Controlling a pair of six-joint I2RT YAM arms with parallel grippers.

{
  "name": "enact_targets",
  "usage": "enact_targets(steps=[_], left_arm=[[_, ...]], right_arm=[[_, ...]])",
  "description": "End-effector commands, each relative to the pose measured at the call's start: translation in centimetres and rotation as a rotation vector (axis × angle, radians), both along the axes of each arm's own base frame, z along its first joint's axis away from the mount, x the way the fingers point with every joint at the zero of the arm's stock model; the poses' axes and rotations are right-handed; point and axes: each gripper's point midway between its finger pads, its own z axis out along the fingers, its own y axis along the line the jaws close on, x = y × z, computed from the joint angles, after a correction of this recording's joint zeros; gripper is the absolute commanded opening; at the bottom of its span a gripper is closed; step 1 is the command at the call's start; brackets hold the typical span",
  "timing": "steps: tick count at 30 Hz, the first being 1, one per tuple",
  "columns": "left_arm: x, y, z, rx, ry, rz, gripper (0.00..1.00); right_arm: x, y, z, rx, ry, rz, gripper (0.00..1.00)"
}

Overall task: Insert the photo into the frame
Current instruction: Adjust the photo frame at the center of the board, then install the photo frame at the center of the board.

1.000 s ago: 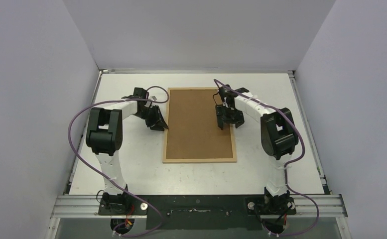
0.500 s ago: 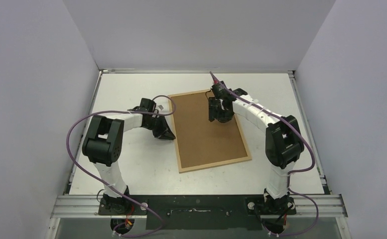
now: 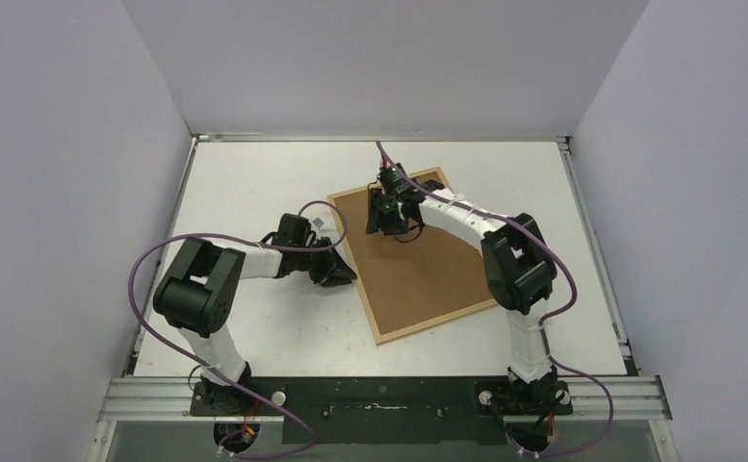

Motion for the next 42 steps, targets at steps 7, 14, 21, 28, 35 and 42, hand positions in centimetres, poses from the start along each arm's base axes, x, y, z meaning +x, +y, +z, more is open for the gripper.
enact_targets(steps=[7, 14, 21, 28, 35, 42], left_arm=[[10.8, 5.6, 8.0, -0.091, -0.214, 0.182, 0.49], [17.0, 6.6, 6.7, -0.008, -0.178, 0.154, 0.44], [19.5, 8.1, 3.9, 0.141, -0.18, 0.165, 0.39], [18.6, 5.7, 2.2, -0.003, -0.156, 0.07, 0.4], [19.0, 5.3, 1.2, -0.033, -0.155, 0.065, 0.46], [17.9, 5.9, -1.9, 0.069, -0.03, 0.058, 0.31]], right_arm=[[2.8, 3.9, 0.9, 0.012, -0.136, 0.056, 0.51], [3.4, 4.6, 0.1, -0.165, -0.221, 0.109, 0.5], [3.5, 6.5, 0.1, -0.254, -0.317, 0.193, 0.5], [4.0, 7.3, -1.1, -0.283, -0.336, 0.207, 0.5], [5.1, 7.8, -0.5, -0.291, -0.373, 0.198, 0.47], [5.5, 8.0, -1.0, -0.29, -0.376, 0.197, 0.42]])
